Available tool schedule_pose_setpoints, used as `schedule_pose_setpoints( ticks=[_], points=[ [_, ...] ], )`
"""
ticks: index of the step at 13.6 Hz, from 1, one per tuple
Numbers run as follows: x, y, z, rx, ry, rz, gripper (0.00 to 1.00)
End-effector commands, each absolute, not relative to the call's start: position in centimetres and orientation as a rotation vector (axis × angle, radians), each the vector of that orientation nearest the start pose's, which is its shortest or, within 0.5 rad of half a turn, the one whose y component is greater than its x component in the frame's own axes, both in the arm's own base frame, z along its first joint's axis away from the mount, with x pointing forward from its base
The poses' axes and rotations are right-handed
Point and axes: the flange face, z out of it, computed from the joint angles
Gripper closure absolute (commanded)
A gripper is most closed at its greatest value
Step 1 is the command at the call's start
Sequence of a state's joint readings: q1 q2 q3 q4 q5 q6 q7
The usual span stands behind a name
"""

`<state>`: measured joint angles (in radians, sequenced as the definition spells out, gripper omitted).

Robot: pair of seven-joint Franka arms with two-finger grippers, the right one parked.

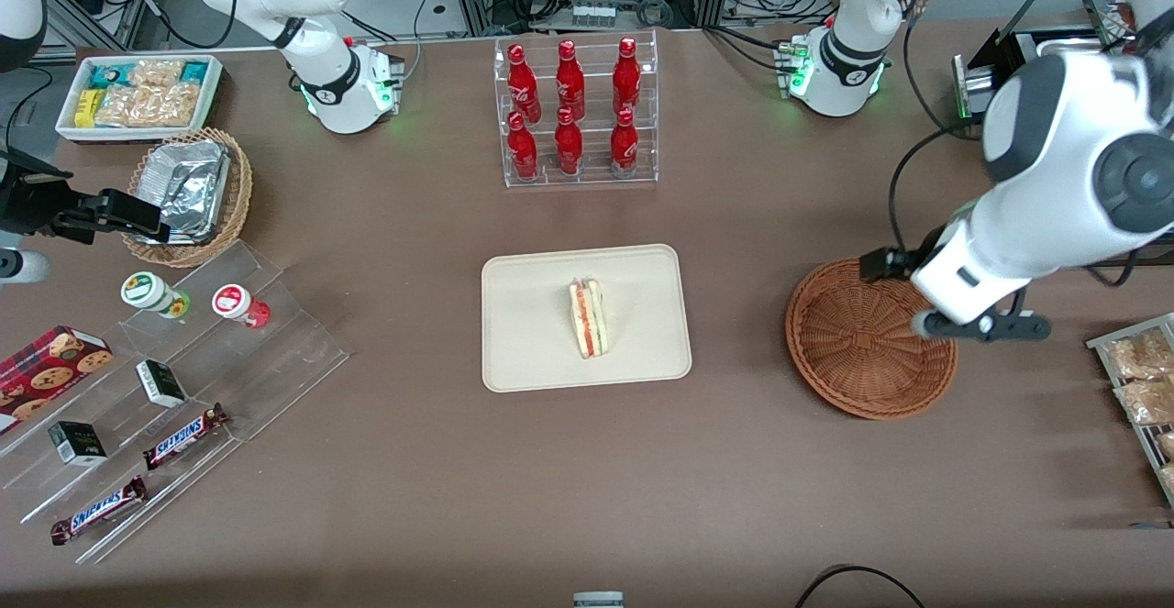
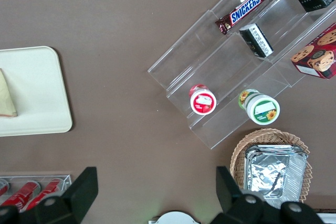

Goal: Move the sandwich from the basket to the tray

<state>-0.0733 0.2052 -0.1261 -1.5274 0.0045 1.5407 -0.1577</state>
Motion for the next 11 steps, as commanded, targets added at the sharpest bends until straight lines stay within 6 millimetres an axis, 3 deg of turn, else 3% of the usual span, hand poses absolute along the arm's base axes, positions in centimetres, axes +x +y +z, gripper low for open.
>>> schedule_pose_setpoints(
  ticks=[1, 6, 11],
  points=[
    [56.8, -9.1, 54.8, -3.094, 0.030, 0.311, 0.00],
    [54.1, -7.0, 57.3, -3.075, -0.019, 0.328, 0.00],
    [51.8, -5.2, 58.2, -3.048, -0.069, 0.341, 0.00]
  ],
)
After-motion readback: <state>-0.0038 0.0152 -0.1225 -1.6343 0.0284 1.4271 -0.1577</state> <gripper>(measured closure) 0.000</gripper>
